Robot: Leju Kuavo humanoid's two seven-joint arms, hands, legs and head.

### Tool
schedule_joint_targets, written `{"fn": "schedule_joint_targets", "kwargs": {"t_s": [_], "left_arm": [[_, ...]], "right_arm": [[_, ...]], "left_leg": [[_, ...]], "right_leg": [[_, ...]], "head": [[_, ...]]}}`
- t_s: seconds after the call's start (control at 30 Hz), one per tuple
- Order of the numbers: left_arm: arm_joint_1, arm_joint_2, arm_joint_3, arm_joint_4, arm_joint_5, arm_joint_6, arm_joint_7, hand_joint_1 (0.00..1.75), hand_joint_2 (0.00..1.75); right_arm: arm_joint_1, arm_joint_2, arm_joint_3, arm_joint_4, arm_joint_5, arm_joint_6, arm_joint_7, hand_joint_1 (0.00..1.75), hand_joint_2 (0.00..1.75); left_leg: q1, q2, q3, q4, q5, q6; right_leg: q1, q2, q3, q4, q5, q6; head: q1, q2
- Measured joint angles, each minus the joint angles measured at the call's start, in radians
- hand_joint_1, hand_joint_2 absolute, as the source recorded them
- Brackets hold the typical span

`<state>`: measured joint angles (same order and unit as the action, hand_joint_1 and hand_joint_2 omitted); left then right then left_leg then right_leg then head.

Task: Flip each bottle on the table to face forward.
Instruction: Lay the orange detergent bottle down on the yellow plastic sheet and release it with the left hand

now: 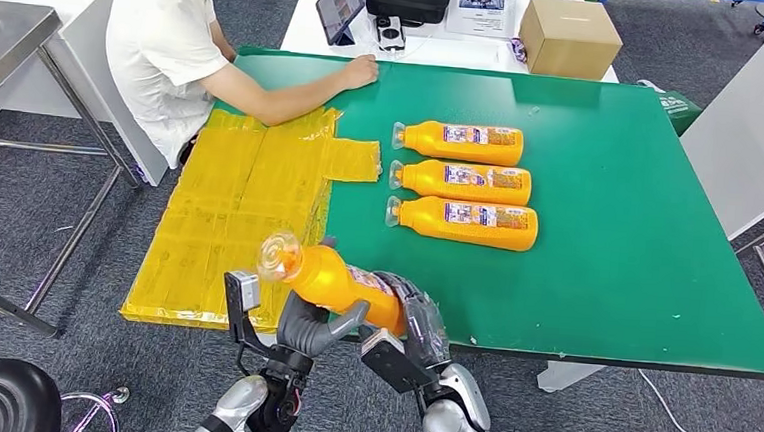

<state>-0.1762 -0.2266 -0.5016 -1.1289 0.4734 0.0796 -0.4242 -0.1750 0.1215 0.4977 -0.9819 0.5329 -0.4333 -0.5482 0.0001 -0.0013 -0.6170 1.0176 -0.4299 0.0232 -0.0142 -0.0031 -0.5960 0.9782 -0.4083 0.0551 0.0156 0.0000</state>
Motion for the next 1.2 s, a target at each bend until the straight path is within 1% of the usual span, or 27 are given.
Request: {"fn": "schedule_joint_targets", "kwargs": {"t_s": [0.1, 0.13, 0.17, 0.23, 0.27, 0.33, 0.43, 0.47, 0.57, 0.67, 0.83, 0.87, 1.0, 1.03, 1.07, 1.1, 1.13, 1.2], "left_arm": [[-0.005, 0.000, -0.004, 0.007, 0.009, -0.006, 0.003, 0.02, 1.75], [-0.008, 0.000, -0.006, 0.009, 0.014, -0.008, 0.004, 0.41, 1.75], [-0.010, -0.001, -0.006, 0.012, 0.019, -0.009, 0.002, 0.85, 1.75], [-0.014, -0.003, -0.007, 0.016, 0.026, -0.010, -0.008, 1.70, 1.75], [-0.016, -0.003, -0.006, 0.016, 0.028, -0.009, -0.016, 1.75, 1.75], [-0.018, -0.004, -0.005, 0.016, 0.028, -0.003, -0.033, 1.75, 1.75], [-0.018, -0.005, -0.003, 0.016, 0.026, 0.007, -0.045, 1.75, 1.75], [-0.018, -0.005, -0.002, 0.015, 0.025, 0.009, -0.047, 1.75, 1.75], [-0.019, -0.005, 0.004, 0.010, 0.023, 0.016, -0.055, 1.75, 1.75], [-0.016, -0.005, 0.013, -0.005, 0.059, -0.004, -0.045, 1.75, 1.75], [-0.005, -0.005, 0.044, -0.036, 0.162, -0.063, 0.000, 1.75, 1.75], [-0.004, -0.005, 0.051, -0.041, 0.180, -0.070, 0.010, 1.75, 1.75], [-0.005, -0.008, 0.064, -0.050, 0.190, -0.056, 0.018, 1.75, 1.75], [-0.006, -0.009, 0.066, -0.051, 0.183, -0.044, 0.017, 1.75, 1.75], [-0.008, -0.009, 0.067, -0.052, 0.160, -0.016, 0.011, 1.75, 1.75], [-0.010, -0.009, 0.066, -0.053, 0.115, 0.038, 0.002, 1.75, 1.75], [-0.015, -0.008, 0.065, -0.052, 0.056, 0.116, -0.009, 1.75, 1.75], [-0.027, -0.005, 0.063, -0.044, -0.057, 0.270, -0.027, 1.75, 1.75]], "right_arm": [[0.000, 0.000, 0.018, 0.000, -0.007, 0.002, 0.000, 1.75, 1.75], [-0.001, 0.001, 0.026, 0.000, -0.010, 0.003, 0.001, 1.73, 1.75], [-0.002, 0.001, 0.033, 0.000, -0.013, 0.005, 0.002, 1.68, 1.75], [-0.005, 0.003, 0.047, 0.000, -0.018, 0.010, 0.004, 1.51, 1.75], [-0.007, 0.003, 0.052, 0.001, -0.023, 0.014, 0.006, 1.43, 1.75], [-0.011, 0.003, 0.063, 0.004, -0.034, 0.018, 0.007, 1.35, 1.75], [-0.014, 0.003, 0.075, 0.008, -0.049, 0.019, 0.006, 0.31, 1.75], [-0.014, 0.003, 0.079, 0.010, -0.052, 0.020, 0.005, 0.01, 1.31], [-0.012, 0.004, 0.092, 0.012, -0.066, 0.023, -0.006, 0.00, 0.00], [-0.012, 0.004, 0.103, 0.013, -0.067, 0.010, -0.034, 0.00, 0.00], [-0.009, 0.004, 0.121, 0.013, -0.055, -0.025, -0.075, 0.00, 0.00], [-0.007, 0.004, 0.123, 0.013, -0.051, -0.046, -0.085, 0.00, 0.00], [0.023, 0.013, 0.123, -0.018, -0.015, -0.223, -0.139, 0.00, 0.00], [0.031, 0.016, 0.122, -0.030, -0.008, -0.244, -0.144, 0.00, 0.00], [0.041, 0.020, 0.115, -0.046, 0.006, -0.254, -0.145, 0.00, 0.00], [0.058, 0.028, 0.099, -0.072, 0.028, -0.258, -0.146, 0.00, 0.00], [0.081, 0.041, 0.069, -0.112, 0.059, -0.259, -0.146, 0.00, 0.00], [0.135, 0.081, -0.027, -0.224, 0.115, -0.260, -0.148, 0.00, 0.00]], "left_leg": [[0.000, 0.000, 0.000, 0.000, 0.000, 0.000], [0.000, 0.000, 0.000, 0.000, 0.000, 0.000], [0.000, 0.000, 0.000, 0.000, 0.000, 0.000], [0.000, 0.000, 0.000, 0.000, 0.000, 0.000], [0.000, 0.000, 0.000, 0.000, 0.000, 0.000], [0.000, 0.000, 0.000, 0.000, 0.000, 0.000], [0.000, 0.000, 0.000, 0.000, 0.000, 0.000], [0.000, 0.000, 0.000, 0.000, 0.000, 0.000], [0.000, 0.000, 0.000, 0.000, 0.000, 0.000], [0.000, 0.000, 0.000, 0.000, 0.000, 0.000], [0.000, 0.001, 0.000, 0.000, 0.000, 0.000], [0.000, 0.000, 0.000, 0.000, 0.000, 0.000], [0.000, 0.000, -0.001, 0.000, 0.000, 0.000], [0.000, 0.000, -0.001, 0.000, 0.000, 0.000], [0.000, 0.000, -0.001, 0.000, 0.000, 0.000], [0.000, -0.001, -0.001, 0.000, 0.000, 0.000], [0.000, -0.001, -0.002, 0.000, 0.000, 0.000], [0.000, -0.002, -0.002, 0.000, 0.000, 0.000]], "right_leg": [[0.000, 0.000, 0.000, 0.000, 0.000, 0.000], [0.000, 0.000, 0.000, 0.000, 0.000, 0.000], [0.000, 0.000, 0.000, 0.000, 0.000, 0.000], [0.000, 0.000, 0.000, 0.000, 0.000, 0.000], [0.000, 0.000, 0.000, 0.000, 0.000, 0.000], [0.000, 0.000, 0.000, 0.000, 0.000, 0.000], [0.000, 0.000, 0.000, 0.000, 0.000, 0.000], [0.000, 0.000, 0.000, 0.000, 0.000, 0.000], [0.000, 0.000, 0.000, 0.000, 0.000, 0.000], [0.000, 0.000, -0.001, 0.000, 0.000, 0.000], [0.000, 0.000, -0.001, 0.000, 0.000, 0.000], [0.000, 0.000, -0.001, 0.000, 0.000, 0.000], [0.000, 0.000, -0.001, 0.000, 0.000, 0.000], [0.000, 0.000, -0.001, 0.000, 0.000, 0.000], [0.000, 0.000, -0.001, 0.000, 0.000, 0.000], [0.000, 0.000, -0.002, 0.000, 0.000, 0.000], [0.000, -0.001, -0.002, 0.000, 0.000, 0.000], [0.000, -0.001, -0.002, 0.000, 0.000, 0.000]], "head": [[0.000, 0.000], [0.000, 0.000], [0.000, 0.000], [0.000, 0.000], [0.000, 0.000], [0.000, 0.000], [0.000, 0.000], [0.000, 0.000], [0.000, 0.000], [0.000, 0.000], [0.000, 0.000], [0.000, 0.000], [0.000, 0.000], [0.000, 0.000], [0.000, 0.000], [0.000, 0.000], [0.000, 0.000], [0.000, 0.000]]}}
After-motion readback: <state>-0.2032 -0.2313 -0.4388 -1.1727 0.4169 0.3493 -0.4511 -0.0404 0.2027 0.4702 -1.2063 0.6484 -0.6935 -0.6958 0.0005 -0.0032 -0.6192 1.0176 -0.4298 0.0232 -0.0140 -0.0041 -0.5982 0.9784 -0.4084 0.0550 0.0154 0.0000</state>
